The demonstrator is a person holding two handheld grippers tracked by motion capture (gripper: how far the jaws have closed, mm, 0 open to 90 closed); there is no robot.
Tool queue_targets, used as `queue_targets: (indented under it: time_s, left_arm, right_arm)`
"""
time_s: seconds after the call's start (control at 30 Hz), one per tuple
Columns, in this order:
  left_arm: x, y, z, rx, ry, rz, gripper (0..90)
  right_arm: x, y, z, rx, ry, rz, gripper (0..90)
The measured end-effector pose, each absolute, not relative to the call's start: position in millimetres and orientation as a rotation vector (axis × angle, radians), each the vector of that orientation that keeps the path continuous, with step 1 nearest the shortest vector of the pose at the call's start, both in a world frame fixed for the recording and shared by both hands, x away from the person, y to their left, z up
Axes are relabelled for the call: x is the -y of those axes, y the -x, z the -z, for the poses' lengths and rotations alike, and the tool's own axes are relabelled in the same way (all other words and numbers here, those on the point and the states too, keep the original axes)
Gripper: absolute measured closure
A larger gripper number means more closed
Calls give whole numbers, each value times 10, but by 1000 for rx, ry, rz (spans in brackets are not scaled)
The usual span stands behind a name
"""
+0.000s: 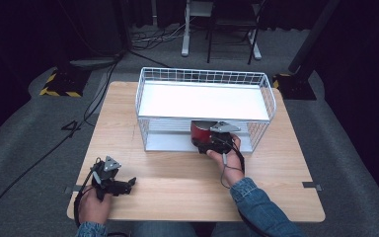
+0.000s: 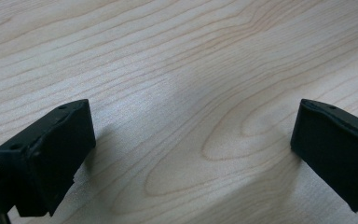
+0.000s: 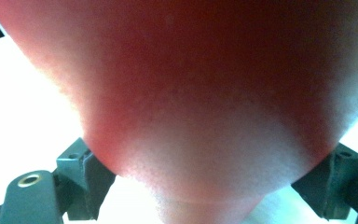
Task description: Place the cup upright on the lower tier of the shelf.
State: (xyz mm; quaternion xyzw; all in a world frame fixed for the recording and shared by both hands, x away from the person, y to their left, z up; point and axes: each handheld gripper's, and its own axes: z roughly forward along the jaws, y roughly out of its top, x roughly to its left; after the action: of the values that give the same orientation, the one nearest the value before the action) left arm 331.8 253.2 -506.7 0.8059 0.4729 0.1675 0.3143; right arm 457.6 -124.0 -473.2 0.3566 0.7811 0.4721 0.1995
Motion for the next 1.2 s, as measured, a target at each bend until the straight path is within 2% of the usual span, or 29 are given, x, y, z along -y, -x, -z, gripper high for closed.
queue_targets:
  time_s: [0.43, 1.2]
  left_arm:
    - [-2532, -3318, 5067, -1246, -2125, -442, 0]
    - [-2532, -3318, 5067, -1247, -2124, -442, 0]
  right_arm:
    - [1219, -4723, 4849, -2137, -1065, -1294, 170]
    - [1240, -4745, 4884, -2136, -1077, -1336, 155]
